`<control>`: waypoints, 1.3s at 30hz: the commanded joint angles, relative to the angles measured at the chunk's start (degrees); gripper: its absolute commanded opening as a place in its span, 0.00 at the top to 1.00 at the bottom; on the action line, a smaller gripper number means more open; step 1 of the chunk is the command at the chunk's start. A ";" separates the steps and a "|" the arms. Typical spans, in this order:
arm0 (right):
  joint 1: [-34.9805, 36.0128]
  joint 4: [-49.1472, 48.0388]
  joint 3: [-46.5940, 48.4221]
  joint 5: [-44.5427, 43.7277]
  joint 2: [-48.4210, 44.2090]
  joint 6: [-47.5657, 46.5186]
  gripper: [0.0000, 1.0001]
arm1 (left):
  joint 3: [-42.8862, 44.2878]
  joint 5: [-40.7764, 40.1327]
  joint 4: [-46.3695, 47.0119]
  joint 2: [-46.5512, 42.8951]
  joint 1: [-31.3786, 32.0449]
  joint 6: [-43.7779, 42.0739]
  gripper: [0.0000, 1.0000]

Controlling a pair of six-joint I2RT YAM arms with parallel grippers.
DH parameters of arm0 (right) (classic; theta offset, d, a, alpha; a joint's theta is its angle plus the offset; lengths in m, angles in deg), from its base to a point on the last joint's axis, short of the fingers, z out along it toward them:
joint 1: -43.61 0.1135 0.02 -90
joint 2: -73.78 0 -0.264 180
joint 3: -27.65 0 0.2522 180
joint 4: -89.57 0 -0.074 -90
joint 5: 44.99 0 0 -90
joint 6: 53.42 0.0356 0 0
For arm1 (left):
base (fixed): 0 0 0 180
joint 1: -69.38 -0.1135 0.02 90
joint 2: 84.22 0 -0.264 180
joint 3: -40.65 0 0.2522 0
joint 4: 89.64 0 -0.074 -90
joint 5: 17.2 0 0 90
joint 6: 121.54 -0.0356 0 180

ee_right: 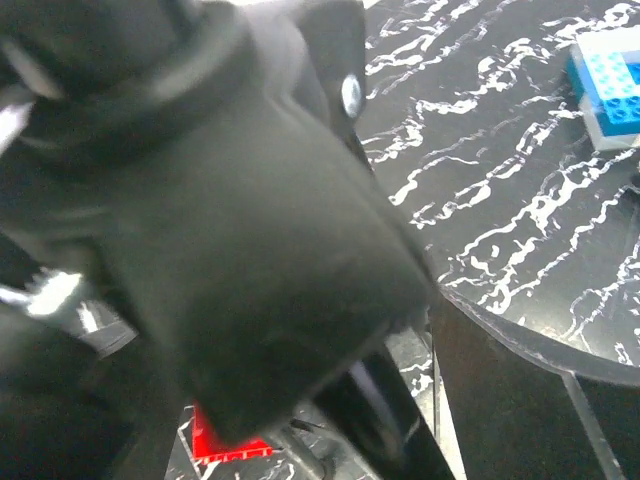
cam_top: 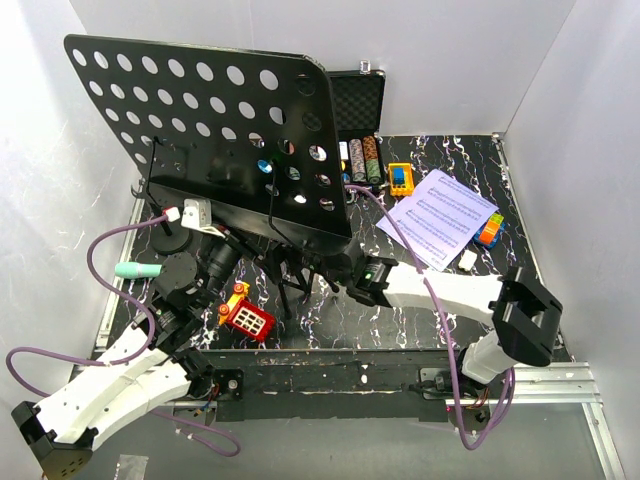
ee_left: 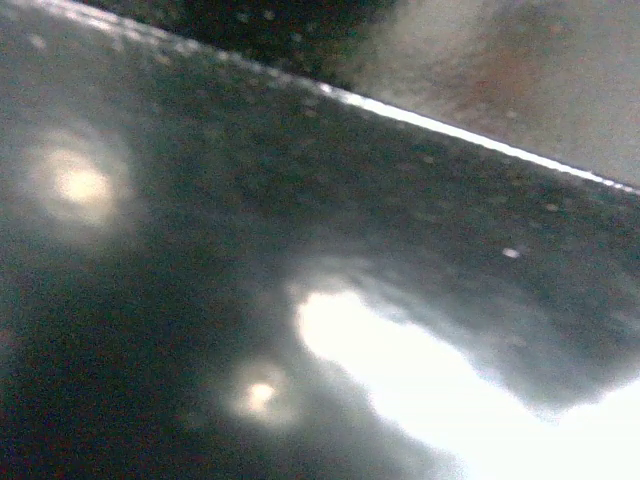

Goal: Pack up the instrument practice props

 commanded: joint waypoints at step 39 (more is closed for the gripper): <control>2.09 -4.94 -4.81 -7.41 -4.96 -5.68 0.45 | 2.26 1.64 -17.41 7.81 1.46 -5.93 1.00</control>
